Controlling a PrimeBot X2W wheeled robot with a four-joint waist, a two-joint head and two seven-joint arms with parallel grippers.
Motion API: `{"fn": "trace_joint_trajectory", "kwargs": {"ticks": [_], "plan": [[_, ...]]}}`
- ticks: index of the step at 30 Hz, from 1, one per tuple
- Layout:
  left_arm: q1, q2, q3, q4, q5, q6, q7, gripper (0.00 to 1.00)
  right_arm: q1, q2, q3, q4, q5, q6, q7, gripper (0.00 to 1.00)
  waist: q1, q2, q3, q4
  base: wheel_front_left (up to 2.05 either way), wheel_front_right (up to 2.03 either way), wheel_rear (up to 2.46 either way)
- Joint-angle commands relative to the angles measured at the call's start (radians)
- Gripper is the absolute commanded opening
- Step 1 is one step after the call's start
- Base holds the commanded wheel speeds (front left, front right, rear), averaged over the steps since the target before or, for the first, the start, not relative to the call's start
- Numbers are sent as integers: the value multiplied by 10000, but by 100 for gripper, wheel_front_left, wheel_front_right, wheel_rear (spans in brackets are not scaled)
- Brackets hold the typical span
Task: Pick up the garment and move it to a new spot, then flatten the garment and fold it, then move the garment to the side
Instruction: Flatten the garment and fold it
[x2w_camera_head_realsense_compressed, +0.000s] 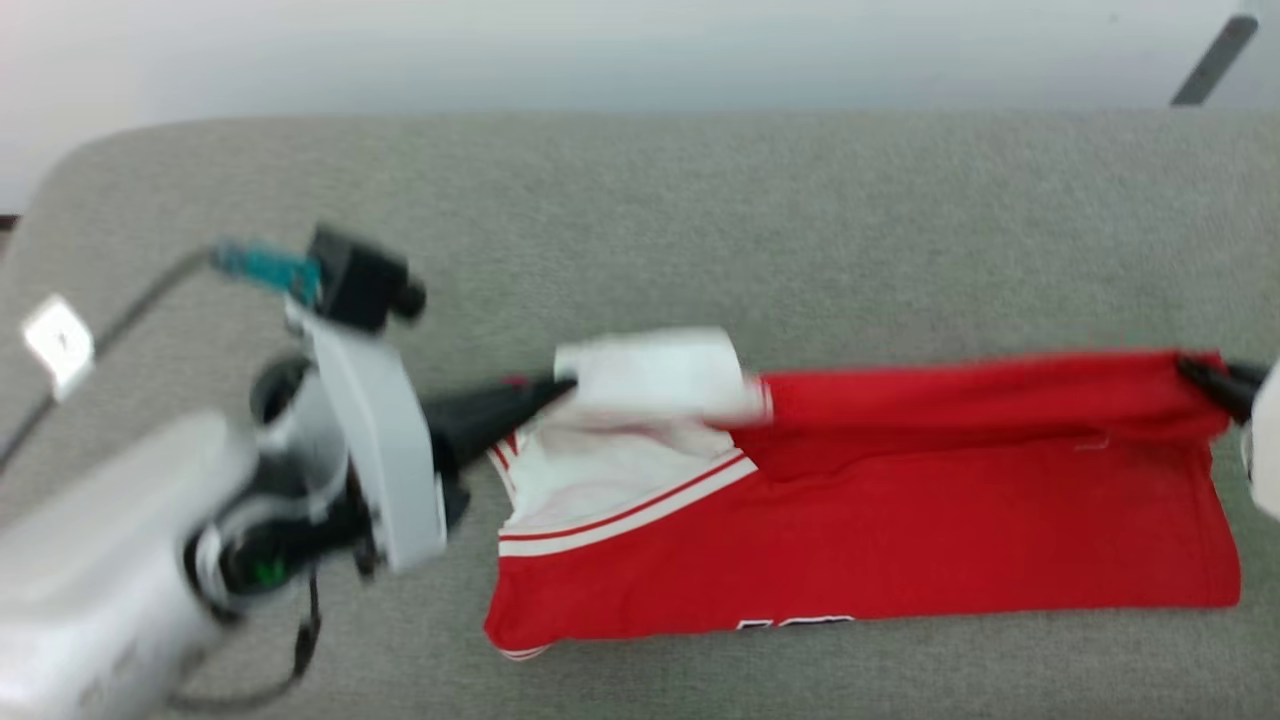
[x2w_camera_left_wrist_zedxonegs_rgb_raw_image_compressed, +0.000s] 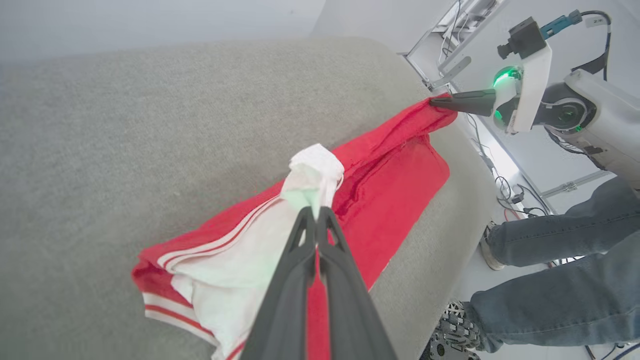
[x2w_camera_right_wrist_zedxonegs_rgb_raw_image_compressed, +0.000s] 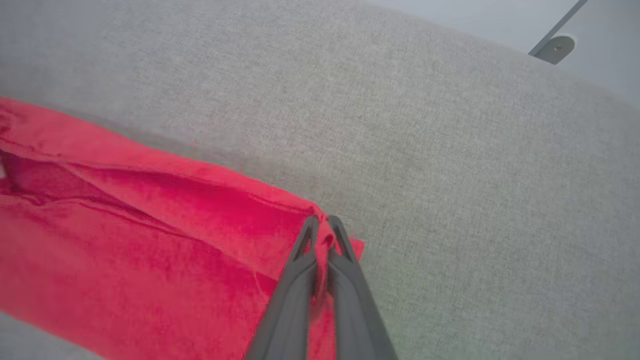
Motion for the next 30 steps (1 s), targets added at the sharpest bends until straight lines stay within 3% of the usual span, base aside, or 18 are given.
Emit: {"fn": "trace_joint_trajectory", "kwargs": {"ticks": [1,6,11,18,27,29,30], "plan": [[210,51,-54,-85,-32,20,-74,0,230,-35,-85,-78,17,-11,-7,0,0,0,-287,264,0,0,0],[1288,527,-432,-839,29,19,-903,0,1599,-433,-834,-698,271,-11,-13,0,0,0,-338,361,0,0,0],[2087,608,-699,-917,-169,21,-1527,0,2699,-317,-1797,-956,295,-11,-122,0,0,0,-165,463,0,0,0],[2535,8,-1110,185,-381,19,-1796,0,3368,437,-2622,-821,-112,-11,-199,0,0,0,194,546,0,0,0],[2275,-894,-1714,1616,-60,19,-1720,0,3149,1223,-2672,-188,-808,-11,-410,0,0,0,481,601,0,0,0],[2246,-956,-1751,1779,31,21,-1899,46,3104,1289,-2753,-247,-873,-11,-636,45,0,0,458,613,0,0,0],[2244,-1001,-1778,1831,63,19,-2014,95,3093,1295,-2768,-304,-902,-9,-756,84,0,0,423,623,0,0,0]]}}
